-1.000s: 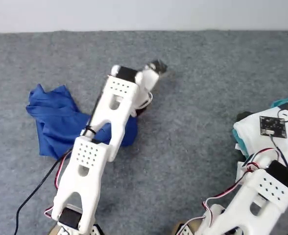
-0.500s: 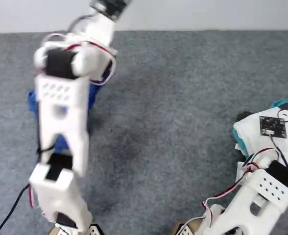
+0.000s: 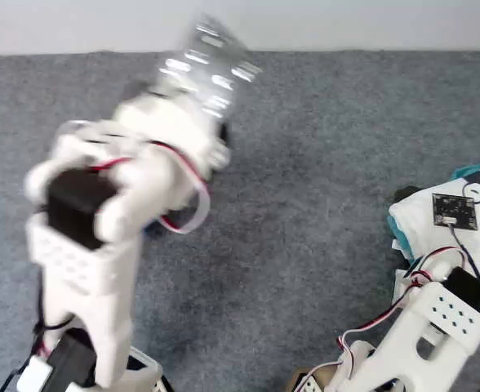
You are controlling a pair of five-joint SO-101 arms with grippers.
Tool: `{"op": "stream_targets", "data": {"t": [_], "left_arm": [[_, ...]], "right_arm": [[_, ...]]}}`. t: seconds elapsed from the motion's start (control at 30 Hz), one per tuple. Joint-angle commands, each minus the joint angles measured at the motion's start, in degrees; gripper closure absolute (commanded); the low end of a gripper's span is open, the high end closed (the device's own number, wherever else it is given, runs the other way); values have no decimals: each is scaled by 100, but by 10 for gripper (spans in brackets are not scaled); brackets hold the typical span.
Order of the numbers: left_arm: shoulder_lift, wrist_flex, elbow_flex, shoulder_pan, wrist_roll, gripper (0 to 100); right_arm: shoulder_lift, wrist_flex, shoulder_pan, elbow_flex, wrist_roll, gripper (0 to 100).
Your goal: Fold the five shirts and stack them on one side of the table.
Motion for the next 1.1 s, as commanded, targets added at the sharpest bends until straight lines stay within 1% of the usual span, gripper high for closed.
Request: {"op": "stream_targets", "data": {"t": [0.0,0.1,0.17,0.23,0.3,0.4,0.57,0.67,0.77,0.83,0.93,1.07], "left_arm": [[-167,-176,242,905,-281,989],[-193,-132,31,1459,-440,989],[-185,9,-479,1635,-448,989],[-185,167,-1138,1644,-440,989],[-246,176,-1613,1512,-431,989],[-413,176,-1719,624,-431,989],[-756,176,-576,-1530,-492,989],[-985,167,374,-2356,-791,989],[-1310,149,1288,-2655,-941,989],[-1556,141,1771,-2699,-1090,989],[-1908,-35,2316,-2699,-1169,989],[-2347,-273,2870,-2699,-1169,989]], "right_arm": [[-92,-101,-268,105,35,710],[-101,-101,-488,334,35,710],[-110,-101,-637,475,35,710],[-110,-101,-734,554,53,710],[-110,-101,-778,563,62,710],[-110,-101,-778,563,70,710],[-110,-110,-787,563,70,710],[-119,-312,-787,563,70,710],[-119,-690,-892,527,53,710],[-84,-954,-1200,527,44,710],[-75,-1112,-1991,527,44,710],[-57,-945,-3415,360,-35,711]]}}
